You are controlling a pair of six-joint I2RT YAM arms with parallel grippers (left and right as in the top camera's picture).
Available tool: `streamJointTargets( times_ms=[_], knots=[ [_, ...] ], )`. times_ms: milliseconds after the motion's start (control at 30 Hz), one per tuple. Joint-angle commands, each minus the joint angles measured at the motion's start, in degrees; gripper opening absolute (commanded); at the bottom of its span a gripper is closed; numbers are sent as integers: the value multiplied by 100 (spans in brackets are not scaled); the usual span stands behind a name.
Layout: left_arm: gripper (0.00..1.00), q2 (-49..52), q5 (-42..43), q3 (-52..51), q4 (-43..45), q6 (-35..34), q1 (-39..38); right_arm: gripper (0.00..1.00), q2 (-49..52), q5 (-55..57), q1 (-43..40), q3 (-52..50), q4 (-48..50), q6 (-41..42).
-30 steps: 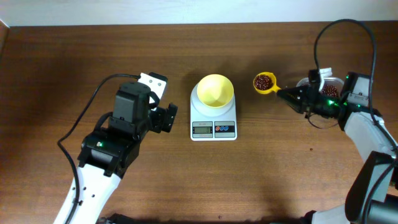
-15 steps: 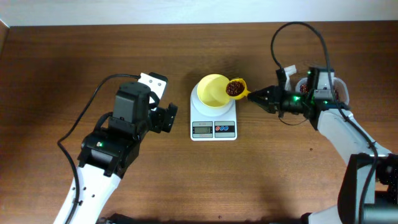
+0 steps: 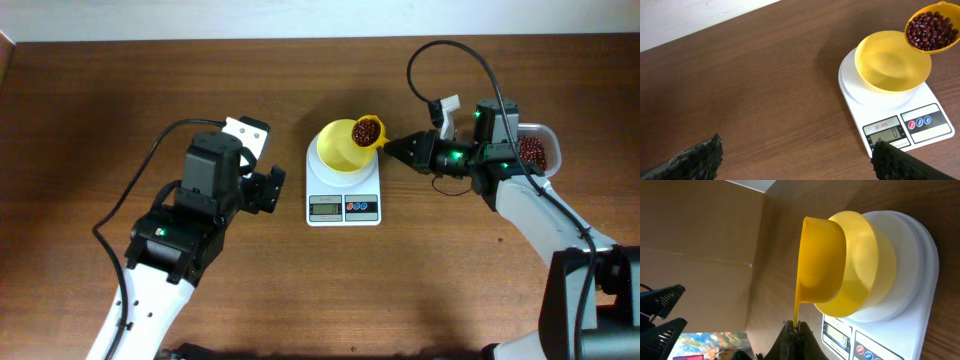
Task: Scoop item into bowl and weigh 50g on scale
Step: 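Carry the filled scoop over the yellow bowl with the right gripper, then tilt the scoop to pour beans into the yellow bowl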
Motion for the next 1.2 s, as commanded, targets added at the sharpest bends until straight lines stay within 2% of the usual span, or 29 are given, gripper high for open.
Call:
streamJointTargets(
  times_ms=[0, 100, 200, 467, 700, 767, 833, 1167],
  knots=[
    [99, 7, -42, 57, 9, 31, 17, 4, 42, 7, 107, 20, 46, -470],
    [99, 7, -42, 57, 7, 31, 17, 4, 42, 144, 247, 20, 39, -1172],
    [99, 7, -42, 57, 7, 31, 17, 4, 42, 546, 256, 20, 50, -1298],
    [99, 7, -42, 57, 9, 31, 17, 4, 42, 540, 258, 20, 39, -2568],
    [99, 7, -42, 57, 7, 31, 17, 4, 42, 654, 450, 20, 83, -2920],
    [99, 7, -42, 57, 9, 31, 17, 4, 42, 940, 586, 20, 81, -3296],
    [99, 7, -42, 57, 7, 31, 17, 4, 42, 1268, 632, 20, 83, -3296],
    [99, 7, -42, 57, 9, 31, 17, 4, 74, 1436, 632, 20, 17, -3506]
  ],
)
